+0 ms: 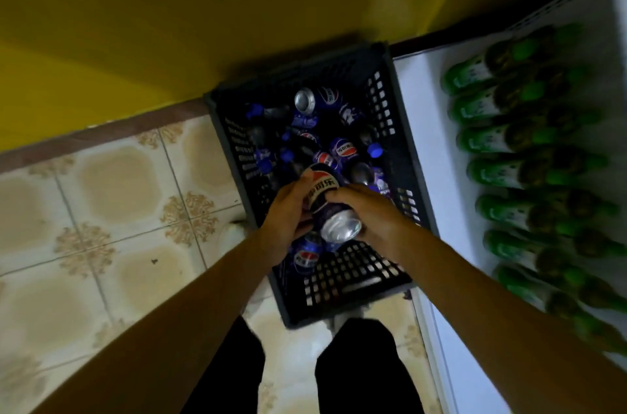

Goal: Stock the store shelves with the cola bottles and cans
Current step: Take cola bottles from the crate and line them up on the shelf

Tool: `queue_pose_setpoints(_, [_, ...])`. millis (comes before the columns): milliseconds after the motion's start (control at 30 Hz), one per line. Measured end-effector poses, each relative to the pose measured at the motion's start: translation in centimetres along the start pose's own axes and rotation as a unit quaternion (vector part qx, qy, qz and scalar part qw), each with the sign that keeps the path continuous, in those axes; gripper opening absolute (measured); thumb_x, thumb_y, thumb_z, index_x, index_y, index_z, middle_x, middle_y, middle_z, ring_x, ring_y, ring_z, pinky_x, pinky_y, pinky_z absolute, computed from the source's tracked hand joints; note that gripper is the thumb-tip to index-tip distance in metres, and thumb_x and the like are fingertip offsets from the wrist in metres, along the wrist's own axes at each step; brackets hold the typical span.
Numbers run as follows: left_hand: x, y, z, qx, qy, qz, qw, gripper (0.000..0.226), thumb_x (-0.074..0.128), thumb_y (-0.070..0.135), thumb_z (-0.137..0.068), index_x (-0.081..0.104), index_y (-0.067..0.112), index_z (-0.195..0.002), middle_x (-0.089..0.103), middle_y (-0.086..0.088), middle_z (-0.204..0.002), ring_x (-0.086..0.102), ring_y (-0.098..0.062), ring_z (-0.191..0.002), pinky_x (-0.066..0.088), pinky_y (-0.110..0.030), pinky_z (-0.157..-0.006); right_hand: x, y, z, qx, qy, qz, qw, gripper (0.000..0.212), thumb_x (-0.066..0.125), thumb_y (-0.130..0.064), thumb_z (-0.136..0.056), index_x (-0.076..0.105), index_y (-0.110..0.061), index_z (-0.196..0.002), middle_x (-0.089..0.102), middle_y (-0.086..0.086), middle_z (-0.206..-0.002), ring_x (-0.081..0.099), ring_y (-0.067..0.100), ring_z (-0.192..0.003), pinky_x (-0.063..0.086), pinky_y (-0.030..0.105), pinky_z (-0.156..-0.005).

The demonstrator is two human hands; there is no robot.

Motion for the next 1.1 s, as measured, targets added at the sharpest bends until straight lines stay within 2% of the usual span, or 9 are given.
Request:
queue_pose_setpoints(67, [0.1, 0.1, 4.8, -0.023, -0.013, 0.020, 0.999, 0.028, 0.059, 0.050, -0.087, 0.063, 0.027, -0.102, 0.074, 0.003, -0.086, 0.072, -0.015, -0.077, 0.055, -0.026, -0.055, 0.9, 0.5, 5.7, -0.002, -0.015, -0.053, 0.998, 0.017, 0.065, -0.021, -0.085, 0.069, -0.021, -0.101, 0.073, 0.009, -0.099, 0.069, 0.028, -0.092, 0.055, 0.044, -0.083])
queue_pose_setpoints(200, [-0.5, 1.2, 15.0, -0.065, -0.035, 0.039, 0.997, 0.020, 0.064, 0.040, -0.087, 0.067, 0.020, -0.090, 0.074, 0.000, -0.074, 0.072, -0.015, -0.064, 0.054, -0.026, -0.051, 3.6, 0.5, 17.0, -0.006, 0.018, -0.082, 0.996, 0.036, 0.064, -0.013, -0.087, 0.061, -0.009, -0.123, 0.065, 0.020, -0.119, 0.064, 0.037, -0.104, 0.051, 0.048, -0.093])
queue_pose_setpoints(367, [-2.0, 2.9, 25.7, -0.088, -0.093, 0.052, 0.990, 0.021, 0.065, 0.035, -0.087, 0.066, 0.016, -0.096, 0.074, 0.000, -0.070, 0.072, -0.015, -0.063, 0.055, -0.027, -0.050, 7.1, 0.5, 28.7, -0.088, 0.028, -0.188, 0.978, 0.030, 0.059, -0.011, -0.090, 0.061, -0.006, -0.120, 0.067, 0.017, -0.111, 0.066, 0.029, -0.094, 0.053, 0.037, -0.079])
queue_pose_setpoints(500, [-2.3, 4.4, 30.2, -0.035, -0.102, 0.017, 0.994, 0.029, 0.068, 0.031, -0.084, 0.063, 0.015, -0.107, 0.072, -0.005, -0.078, 0.070, -0.013, -0.059, 0.053, -0.026, -0.049, 8.9, 2.4, 34.7, -0.105, 0.065, -0.318, 0.940, 0.034, 0.052, -0.043, -0.084, 0.075, -0.021, -0.095, 0.074, 0.004, -0.095, 0.070, 0.019, -0.083, 0.055, 0.028, -0.067])
queue_pose_setpoints(667, [0.1, 5.7, 33.9, 0.073, -0.146, -0.088, 0.983, 0.041, 0.075, 0.019, -0.077, 0.056, 0.019, -0.112, 0.068, -0.003, -0.096, 0.070, -0.013, -0.070, 0.054, -0.028, -0.055, 10.9, 6.2, 39.3, -0.157, 0.099, -0.375, 0.908, 0.044, 0.062, -0.049, -0.082, 0.063, -0.018, -0.114, 0.072, 0.006, -0.104, 0.066, 0.023, -0.090, 0.050, 0.027, -0.073])
queue_pose_setpoints(733, [2.1, 5.2, 35.8, 0.102, -0.172, -0.142, 0.969, 0.051, 0.080, 0.019, -0.069, 0.056, 0.018, -0.115, 0.067, -0.003, -0.102, 0.069, -0.014, -0.078, 0.057, -0.032, -0.064, 11.2, 7.6, 40.9, -0.176, 0.118, -0.394, 0.894, 0.057, 0.058, -0.049, -0.078, 0.058, -0.014, -0.123, 0.069, 0.011, -0.114, 0.067, 0.027, -0.099, 0.051, 0.030, -0.079])
queue_pose_setpoints(867, [6.5, 1.9, 40.2, 0.154, -0.253, -0.203, 0.933, 0.044, 0.076, 0.005, -0.074, 0.056, 0.018, -0.112, 0.068, -0.001, -0.097, 0.069, -0.011, -0.075, 0.054, -0.025, -0.059, 10.7, 12.0, 43.6, -0.217, 0.148, -0.458, 0.849, 0.065, 0.062, -0.043, -0.077, 0.050, -0.012, -0.132, 0.065, 0.015, -0.122, 0.063, 0.035, -0.111, 0.048, 0.035, -0.087])
queue_pose_setpoints(967, [8.9, -2.3, 44.3, 0.209, -0.307, -0.278, 0.886, 0.047, 0.077, -0.003, -0.070, 0.057, 0.020, -0.106, 0.065, -0.012, -0.109, 0.065, -0.017, -0.086, 0.055, -0.030, -0.070, 9.9, 16.7, 46.3, -0.250, 0.180, -0.474, 0.825, 0.057, 0.071, -0.039, -0.080, 0.052, -0.019, -0.129, 0.066, 0.011, -0.122, 0.064, 0.029, -0.110, 0.050, 0.033, -0.085])
queue_pose_setpoints(1100, [11.0, -10.1, 50.6, 0.286, -0.372, -0.359, 0.807, 0.056, 0.083, 0.002, -0.059, 0.057, 0.026, -0.102, 0.066, -0.008, -0.111, 0.064, -0.020, -0.098, 0.056, -0.036, -0.082, 8.9, 24.4, 51.3, -0.320, 0.282, -0.463, 0.777, 0.063, 0.077, -0.030, -0.075, 0.050, -0.023, -0.132, 0.065, 0.002, -0.124, 0.064, 0.016, -0.111, 0.054, 0.028, -0.082])
Point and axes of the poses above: each hand's wrist, its own z-axis away from the middle knuckle, its own x-axis out of the palm, y = z × x, the point moved 2 cm from there along -z, towards the middle knuckle
